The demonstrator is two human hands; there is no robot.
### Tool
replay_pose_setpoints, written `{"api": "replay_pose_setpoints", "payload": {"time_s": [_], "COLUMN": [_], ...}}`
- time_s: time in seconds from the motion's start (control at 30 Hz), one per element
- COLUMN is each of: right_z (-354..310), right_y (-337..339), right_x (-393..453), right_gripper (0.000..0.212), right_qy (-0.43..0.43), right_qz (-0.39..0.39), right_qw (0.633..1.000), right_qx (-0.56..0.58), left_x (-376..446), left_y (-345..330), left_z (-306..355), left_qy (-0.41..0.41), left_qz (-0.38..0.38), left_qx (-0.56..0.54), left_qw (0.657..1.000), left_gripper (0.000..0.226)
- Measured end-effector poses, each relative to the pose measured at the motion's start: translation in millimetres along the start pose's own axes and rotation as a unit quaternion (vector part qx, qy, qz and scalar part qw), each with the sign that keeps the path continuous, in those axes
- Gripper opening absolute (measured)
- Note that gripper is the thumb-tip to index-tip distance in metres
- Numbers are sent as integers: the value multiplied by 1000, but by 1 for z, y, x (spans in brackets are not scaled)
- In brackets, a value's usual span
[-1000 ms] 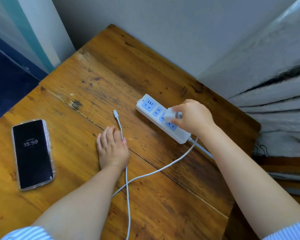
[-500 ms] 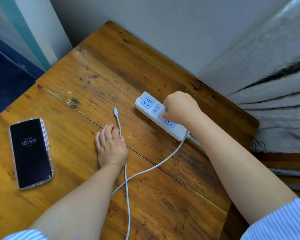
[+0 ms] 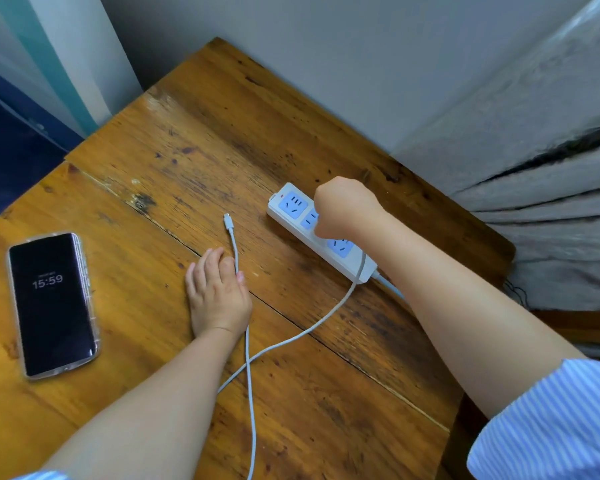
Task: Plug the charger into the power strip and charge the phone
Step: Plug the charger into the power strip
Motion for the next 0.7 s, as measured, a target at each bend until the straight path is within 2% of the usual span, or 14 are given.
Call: {"api": "replay_pose_setpoints", "payload": {"time_s": [0.03, 0.17, 0.3, 0.37, 0.43, 0.53, 0.6, 0.63, 0.7], "right_z": [1, 6, 4, 2, 0, 3, 4, 5, 4], "right_y": [0, -11, -9, -8, -7, -7, -8, -8, -8], "right_x": [1, 0, 2, 1, 1, 3, 5, 5, 1], "right_gripper": [11, 25, 11, 34, 40, 32, 13, 12, 22], "right_qy": [5, 1, -14, -12, -5, -9, -9, -10, -14], "right_qz": [-1, 7, 15, 18, 19, 24, 31, 35, 42], "right_qw": [1000, 1000, 1000, 1000, 1000, 1000, 999, 999, 999], "right_qx": [6, 20, 11, 12, 7, 10, 16, 24, 27], "left_x": [0, -1, 0, 1, 1, 1, 0, 0, 0], "left_y": [1, 0, 1, 1, 1, 1, 0, -1, 0], "left_z": [0, 2, 0, -2, -4, -4, -4, -4, -4], "left_qy": [-2, -3, -5, -4, -3, -6, -10, -13, -19], "left_qz": [1, 0, 7, 13, 18, 29, 39, 42, 57], "left_qx": [-1, -2, -2, -4, -8, -12, -17, -19, -26], "left_qw": [1000, 1000, 1000, 1000, 1000, 999, 999, 999, 998], "left_gripper": [32, 31, 34, 33, 30, 28, 27, 27, 27]}}
Point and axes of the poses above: each hand's wrist, its own x-axis towards the middle knuckle, its own y-axis out of the back of the hand, z = x × y, the point moved 8 cm from there along x, towards the middle knuckle, and after that the axes turned 2 degrees about -z, right-handed, at the moved point
